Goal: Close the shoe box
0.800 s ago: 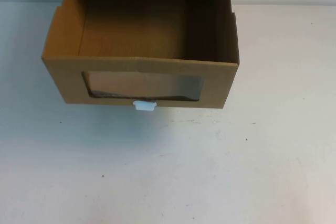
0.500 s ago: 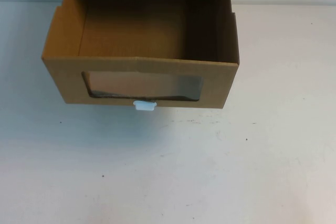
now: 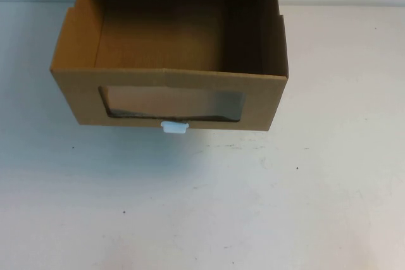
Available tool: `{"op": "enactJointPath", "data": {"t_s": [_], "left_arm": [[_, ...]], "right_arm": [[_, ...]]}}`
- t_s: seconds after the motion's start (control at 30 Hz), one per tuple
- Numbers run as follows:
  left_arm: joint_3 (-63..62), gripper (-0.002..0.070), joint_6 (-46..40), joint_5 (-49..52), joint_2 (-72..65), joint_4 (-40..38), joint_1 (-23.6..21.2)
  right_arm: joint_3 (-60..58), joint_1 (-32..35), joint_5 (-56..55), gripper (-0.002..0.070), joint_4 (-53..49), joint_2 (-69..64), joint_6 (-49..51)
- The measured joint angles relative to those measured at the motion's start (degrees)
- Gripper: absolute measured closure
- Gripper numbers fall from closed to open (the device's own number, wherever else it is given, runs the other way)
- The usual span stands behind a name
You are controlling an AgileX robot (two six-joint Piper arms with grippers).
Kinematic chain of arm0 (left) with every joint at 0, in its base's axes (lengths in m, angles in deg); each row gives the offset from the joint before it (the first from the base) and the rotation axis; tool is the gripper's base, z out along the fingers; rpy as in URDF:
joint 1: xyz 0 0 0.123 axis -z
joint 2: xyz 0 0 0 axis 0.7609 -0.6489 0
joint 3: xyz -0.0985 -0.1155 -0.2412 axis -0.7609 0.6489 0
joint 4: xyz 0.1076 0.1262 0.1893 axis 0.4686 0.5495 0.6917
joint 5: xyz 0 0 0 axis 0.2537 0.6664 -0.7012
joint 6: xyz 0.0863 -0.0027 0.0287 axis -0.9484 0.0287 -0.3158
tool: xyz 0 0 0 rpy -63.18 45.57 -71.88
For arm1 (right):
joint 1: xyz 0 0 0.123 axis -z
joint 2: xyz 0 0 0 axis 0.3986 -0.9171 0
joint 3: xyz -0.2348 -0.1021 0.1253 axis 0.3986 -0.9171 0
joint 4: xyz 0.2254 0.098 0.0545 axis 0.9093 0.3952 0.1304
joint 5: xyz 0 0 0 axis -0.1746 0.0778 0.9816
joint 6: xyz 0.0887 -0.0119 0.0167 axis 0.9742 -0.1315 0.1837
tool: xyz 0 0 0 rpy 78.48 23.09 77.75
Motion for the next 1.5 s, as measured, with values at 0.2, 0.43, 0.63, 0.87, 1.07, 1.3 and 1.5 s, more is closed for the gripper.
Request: {"op": "enactJointPath", "data": {"t_s": [0.2,0.43,0.63,0.87,1.07,1.3,1.5], "left_arm": [[0.0,0.0680,0.0,0.0,0.0,1.5,0.0],[0.0,0.0680,0.0,-0.9,0.0,0.9,0.0],[0.0,0.0680,4.0,-4.2,0.0,-4.1,0.0],[0.0,0.0680,12.5,-7.2,0.0,-12.8,0.0],[0.0,0.0680,14.7,-11.4,0.0,-18.9,0.0],[-1.1,0.0680,16.0,-12.5,-0.1,-20.2,0.0],[-16.1,0.0680,8.4,1.1,-12.3,-20.0,0.0]], "right_arm": [[0.0,0.0,0.0,0.0689,0.0,0.0,0.0],[0.0,0.0,0.0,0.0689,0.0,0.0,0.0],[0.0,0.0,0.0,0.0689,0.0,0.0,0.0],[0.0,0.0,0.0,0.0689,0.0,0.0,0.0],[0.0,0.0,0.0,0.0689,0.0,0.0,0.0],[0.0,0.0,0.0,0.0689,0.0,0.0,0.0],[0.0,0.0,0.0,0.0689,0.0,0.0,0.0]]}}
